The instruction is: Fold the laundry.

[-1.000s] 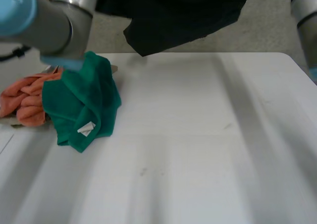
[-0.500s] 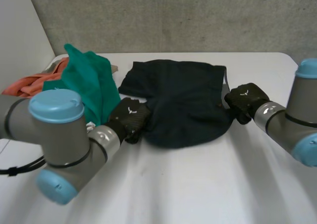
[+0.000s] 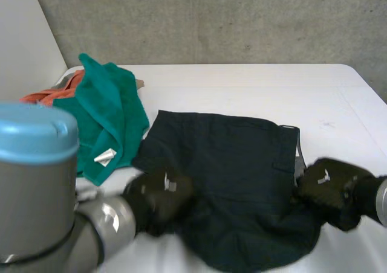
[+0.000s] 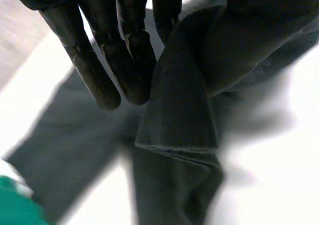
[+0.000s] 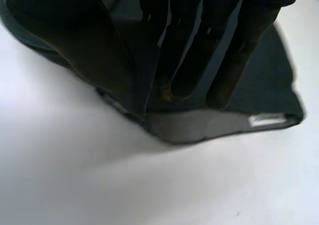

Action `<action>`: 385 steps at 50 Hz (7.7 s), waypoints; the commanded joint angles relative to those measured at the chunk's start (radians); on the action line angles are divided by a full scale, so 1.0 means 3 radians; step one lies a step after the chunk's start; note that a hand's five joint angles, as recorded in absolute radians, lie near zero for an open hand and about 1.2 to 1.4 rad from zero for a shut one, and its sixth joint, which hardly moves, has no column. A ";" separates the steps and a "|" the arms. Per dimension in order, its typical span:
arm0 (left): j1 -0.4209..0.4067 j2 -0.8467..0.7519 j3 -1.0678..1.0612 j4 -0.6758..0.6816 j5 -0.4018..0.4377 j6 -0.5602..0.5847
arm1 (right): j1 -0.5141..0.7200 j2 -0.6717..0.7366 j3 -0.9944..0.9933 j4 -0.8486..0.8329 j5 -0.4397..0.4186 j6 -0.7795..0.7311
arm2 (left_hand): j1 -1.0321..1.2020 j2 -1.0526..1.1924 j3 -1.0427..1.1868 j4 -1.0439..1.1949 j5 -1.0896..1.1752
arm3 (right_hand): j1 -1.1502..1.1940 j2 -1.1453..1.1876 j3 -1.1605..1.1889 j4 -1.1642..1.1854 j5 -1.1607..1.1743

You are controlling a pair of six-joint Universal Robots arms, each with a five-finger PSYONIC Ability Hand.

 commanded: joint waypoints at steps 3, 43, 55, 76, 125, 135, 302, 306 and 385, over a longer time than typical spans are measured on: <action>0.0332 -0.1062 0.0911 0.1584 -0.0025 0.0037 | 0.0026 0.0912 -0.0666 -0.1280 0.0096 0.1430 | 0.0896 0.0668 0.0668 0.0655 0.0724 | 0.0897 0.0734 0.0695 0.0665 0.0780; 0.0384 -0.1657 0.1686 0.2500 -0.0363 0.0226 | 0.0411 0.1563 -0.1742 -0.2169 0.1090 0.1922 | -0.3177 -0.3405 -0.3405 -0.3418 -0.3348 | -0.3176 -0.3338 -0.3377 -0.3407 -0.3293; 0.0348 -0.1032 0.0636 0.2490 -0.0352 -0.0198 | 0.0134 0.1306 -0.0749 -0.1629 0.0394 0.2234 | -0.3177 -0.3405 -0.3405 -0.3418 -0.3348 | -0.2349 -0.2511 -0.2550 -0.2580 -0.2466; 0.0353 -0.1048 0.0549 0.2500 -0.0352 -0.0285 | 0.0119 0.1659 -0.0550 -0.2642 0.0931 0.2092 | -0.3177 -0.3405 -0.3405 -0.3418 -0.3348 | 0.0897 0.0734 0.0695 0.0665 0.0780; 0.0440 -0.0643 0.0973 0.2480 -0.0583 -0.0904 | 0.0978 0.1040 -0.0856 -0.2718 -0.0272 0.2856 | -0.3174 -0.3402 -0.3402 -0.3415 -0.3345 | -0.3176 -0.3338 -0.3377 -0.3407 -0.3293; -0.0071 -0.1686 0.1807 0.1887 -0.0496 -0.1042 | 0.0502 0.1208 -0.1019 -0.2259 0.0097 0.3257 | -0.3135 -0.3363 -0.3363 -0.3376 -0.3306 | -0.3176 -0.3338 -0.3377 -0.3407 -0.3293; 0.1600 -0.1741 0.2088 0.1472 -0.0031 0.0594 | 0.0124 0.0953 -0.0453 -0.2739 -0.0128 0.1443 | -0.3047 -0.3275 -0.3275 -0.3288 -0.3218 | -0.3176 -0.3338 -0.3377 -0.3407 -0.3293; 0.1728 -0.2187 0.2257 0.1539 0.0332 0.0748 | 0.0129 0.0958 -0.0320 -0.2734 -0.0133 0.1278 | -0.3027 -0.3255 -0.3255 -0.3268 -0.3199 | -0.3176 -0.3338 -0.3377 -0.3407 -0.3293; -0.0270 -0.1196 0.0457 0.1820 -0.0035 -0.1395 | -0.0076 0.1004 -0.0303 -0.2269 0.0184 0.1258 | -0.2450 -0.2678 -0.2678 -0.2691 -0.2621 | -0.2907 -0.3069 -0.3108 -0.3138 -0.3023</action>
